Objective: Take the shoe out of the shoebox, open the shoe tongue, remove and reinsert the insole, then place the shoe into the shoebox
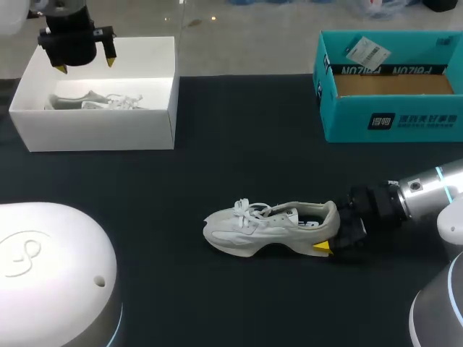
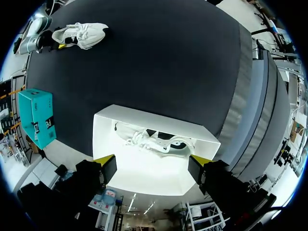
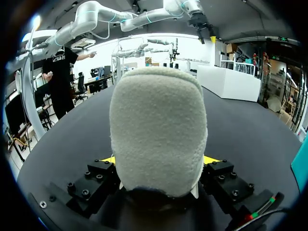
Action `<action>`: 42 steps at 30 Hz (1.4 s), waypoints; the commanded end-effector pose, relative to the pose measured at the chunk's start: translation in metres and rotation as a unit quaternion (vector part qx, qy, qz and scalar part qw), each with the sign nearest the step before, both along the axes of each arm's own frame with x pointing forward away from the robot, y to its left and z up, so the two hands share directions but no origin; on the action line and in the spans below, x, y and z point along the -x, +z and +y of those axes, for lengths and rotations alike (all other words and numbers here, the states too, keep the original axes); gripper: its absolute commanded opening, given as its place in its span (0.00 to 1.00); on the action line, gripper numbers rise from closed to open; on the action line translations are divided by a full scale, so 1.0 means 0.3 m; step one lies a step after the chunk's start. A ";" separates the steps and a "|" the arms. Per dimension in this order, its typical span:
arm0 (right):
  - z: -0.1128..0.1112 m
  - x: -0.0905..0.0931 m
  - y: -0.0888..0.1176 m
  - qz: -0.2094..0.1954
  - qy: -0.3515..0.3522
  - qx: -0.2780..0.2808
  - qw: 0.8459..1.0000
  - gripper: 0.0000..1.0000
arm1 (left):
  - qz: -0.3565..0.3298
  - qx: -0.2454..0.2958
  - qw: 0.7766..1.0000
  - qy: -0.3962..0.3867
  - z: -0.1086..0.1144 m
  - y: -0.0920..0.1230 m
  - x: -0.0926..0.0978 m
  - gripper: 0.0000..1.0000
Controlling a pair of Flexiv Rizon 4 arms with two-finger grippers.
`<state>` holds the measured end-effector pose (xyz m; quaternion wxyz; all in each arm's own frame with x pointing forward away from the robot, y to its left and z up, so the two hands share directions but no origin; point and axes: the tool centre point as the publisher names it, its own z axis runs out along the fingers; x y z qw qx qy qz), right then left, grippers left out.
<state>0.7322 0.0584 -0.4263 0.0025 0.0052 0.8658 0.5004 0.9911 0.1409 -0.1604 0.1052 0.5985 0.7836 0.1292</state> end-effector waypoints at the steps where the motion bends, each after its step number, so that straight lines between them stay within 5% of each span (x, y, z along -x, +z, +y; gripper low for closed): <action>1: 0.011 -0.004 -0.010 -0.001 -0.001 0.001 1.000 0.00 | 0.000 -0.001 1.000 0.000 0.000 0.001 0.000 1.00; 6: 0.011 -0.004 -0.010 -0.001 -0.001 0.001 1.000 0.00 | -0.002 -0.004 1.000 0.005 -0.005 0.004 0.011 1.00; 18: 0.011 -0.004 -0.010 -0.001 -0.001 0.001 1.000 0.00 | 0.092 0.027 0.994 0.046 -0.089 -0.044 0.182 1.00; 28: 0.011 -0.004 -0.010 -0.001 -0.001 0.001 1.000 0.00 | 0.052 0.017 0.998 0.009 -0.297 -0.071 0.307 1.00; 42: 0.011 -0.004 -0.010 -0.001 -0.001 0.001 1.000 0.00 | 0.094 0.031 0.993 -0.066 -0.626 -0.269 0.493 1.00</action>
